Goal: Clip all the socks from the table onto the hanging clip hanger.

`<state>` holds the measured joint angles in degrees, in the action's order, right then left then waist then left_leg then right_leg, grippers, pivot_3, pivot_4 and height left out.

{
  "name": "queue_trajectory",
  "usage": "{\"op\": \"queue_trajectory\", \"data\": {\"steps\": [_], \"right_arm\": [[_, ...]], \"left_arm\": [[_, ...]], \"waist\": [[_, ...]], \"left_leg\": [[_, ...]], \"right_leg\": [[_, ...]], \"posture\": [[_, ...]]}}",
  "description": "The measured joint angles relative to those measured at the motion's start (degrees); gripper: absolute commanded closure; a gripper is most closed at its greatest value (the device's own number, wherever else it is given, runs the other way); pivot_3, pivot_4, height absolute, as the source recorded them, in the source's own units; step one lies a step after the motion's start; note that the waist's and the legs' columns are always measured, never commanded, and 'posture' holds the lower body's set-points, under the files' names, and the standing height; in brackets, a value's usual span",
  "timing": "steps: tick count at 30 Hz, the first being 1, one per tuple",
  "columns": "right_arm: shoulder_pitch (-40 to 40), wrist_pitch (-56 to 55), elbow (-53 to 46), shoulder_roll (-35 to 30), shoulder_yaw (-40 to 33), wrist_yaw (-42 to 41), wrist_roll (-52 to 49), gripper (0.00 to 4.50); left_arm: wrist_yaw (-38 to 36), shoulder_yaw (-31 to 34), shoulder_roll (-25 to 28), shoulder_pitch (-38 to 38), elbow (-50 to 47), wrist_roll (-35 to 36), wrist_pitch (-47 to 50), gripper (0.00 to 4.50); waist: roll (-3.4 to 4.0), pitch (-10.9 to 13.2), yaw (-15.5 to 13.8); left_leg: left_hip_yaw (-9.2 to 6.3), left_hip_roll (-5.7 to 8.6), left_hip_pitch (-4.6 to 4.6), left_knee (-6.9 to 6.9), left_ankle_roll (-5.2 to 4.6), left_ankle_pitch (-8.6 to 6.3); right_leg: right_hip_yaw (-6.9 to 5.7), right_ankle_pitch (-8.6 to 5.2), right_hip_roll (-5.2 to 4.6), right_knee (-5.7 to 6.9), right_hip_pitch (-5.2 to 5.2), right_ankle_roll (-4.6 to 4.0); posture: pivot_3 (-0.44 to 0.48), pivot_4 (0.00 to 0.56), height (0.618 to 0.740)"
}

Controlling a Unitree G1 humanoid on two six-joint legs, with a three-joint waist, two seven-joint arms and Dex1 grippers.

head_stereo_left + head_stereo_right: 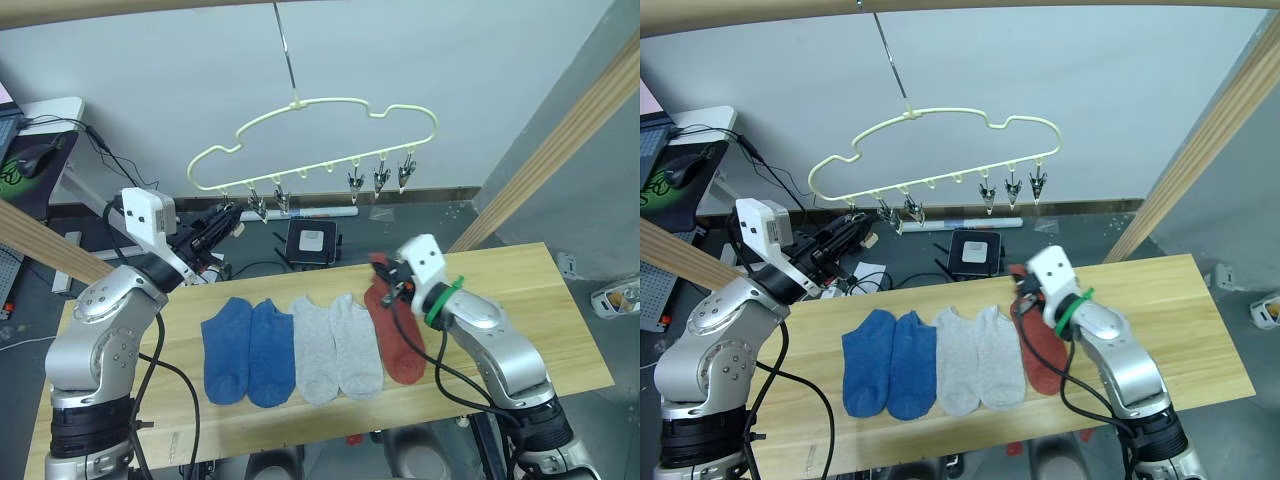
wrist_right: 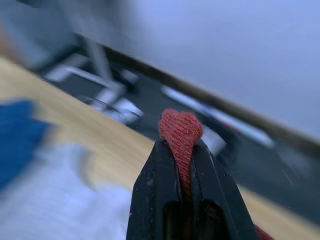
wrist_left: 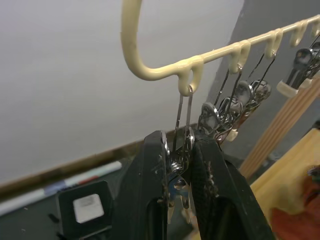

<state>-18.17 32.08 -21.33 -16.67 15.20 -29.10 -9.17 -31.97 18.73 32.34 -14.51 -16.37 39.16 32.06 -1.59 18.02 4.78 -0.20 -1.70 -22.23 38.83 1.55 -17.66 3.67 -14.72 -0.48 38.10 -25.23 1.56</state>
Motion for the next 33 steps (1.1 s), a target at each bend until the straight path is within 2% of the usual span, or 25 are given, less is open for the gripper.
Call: {"op": "queue_trajectory", "data": {"steps": [8,11,17,26,33], "right_arm": [[-8.8,-1.9,4.1,6.9,6.7,-3.4,0.0,4.50],[-11.4,-2.7,8.8,9.9,7.7,-3.1,0.6,4.50],[-14.5,-4.6,16.4,16.3,9.4,-1.4,2.0,4.50],[-18.1,-11.5,27.4,24.1,8.1,-0.5,2.6,4.50],[-19.8,-12.9,32.9,24.3,5.6,-1.2,-0.1,4.50]], "left_arm": [[0.6,3.6,1.7,-3.3,0.2,8.2,7.6,4.19],[1.3,4.5,2.0,-3.3,0.3,10.4,9.4,4.19],[2.6,5.7,2.1,-3.9,0.3,12.9,11.4,4.19],[3.5,5.9,2.2,-3.4,-0.3,14.7,12.3,4.19],[4.1,5.8,1.6,-2.0,-2.1,14.8,12.1,4.19]], "waist": [[-0.21,-0.2,0.0],[-0.28,-0.2,-0.1],[-0.38,-0.3,-0.1],[-0.66,-0.5,-0.2],[-0.90,-0.6,-0.5]], "left_leg": [[-0.63,0.07,-0.60,0.13,0.49,0.26],[-0.72,0.11,-0.66,0.13,0.52,0.28],[-0.75,0.15,-0.69,0.13,0.62,0.33],[-0.81,0.15,-0.68,0.13,0.77,0.42],[-0.85,0.19,-0.67,0.16,0.85,0.47]], "right_leg": [[-0.81,0.02,-0.30,0.00,-0.26,-0.02],[-1.36,0.03,-0.54,0.04,-0.30,-0.04],[-1.45,0.04,-0.59,0.05,-0.32,-0.05],[-1.52,0.05,-0.61,0.16,-0.33,-0.08],[-1.63,0.05,-0.68,0.84,-0.62,-0.08]], "posture": [[-0.068,0.265,0.740],[-0.064,0.260,0.740],[-0.061,0.257,0.740],[-0.043,0.250,0.740],[-0.024,0.249,0.740]]}}
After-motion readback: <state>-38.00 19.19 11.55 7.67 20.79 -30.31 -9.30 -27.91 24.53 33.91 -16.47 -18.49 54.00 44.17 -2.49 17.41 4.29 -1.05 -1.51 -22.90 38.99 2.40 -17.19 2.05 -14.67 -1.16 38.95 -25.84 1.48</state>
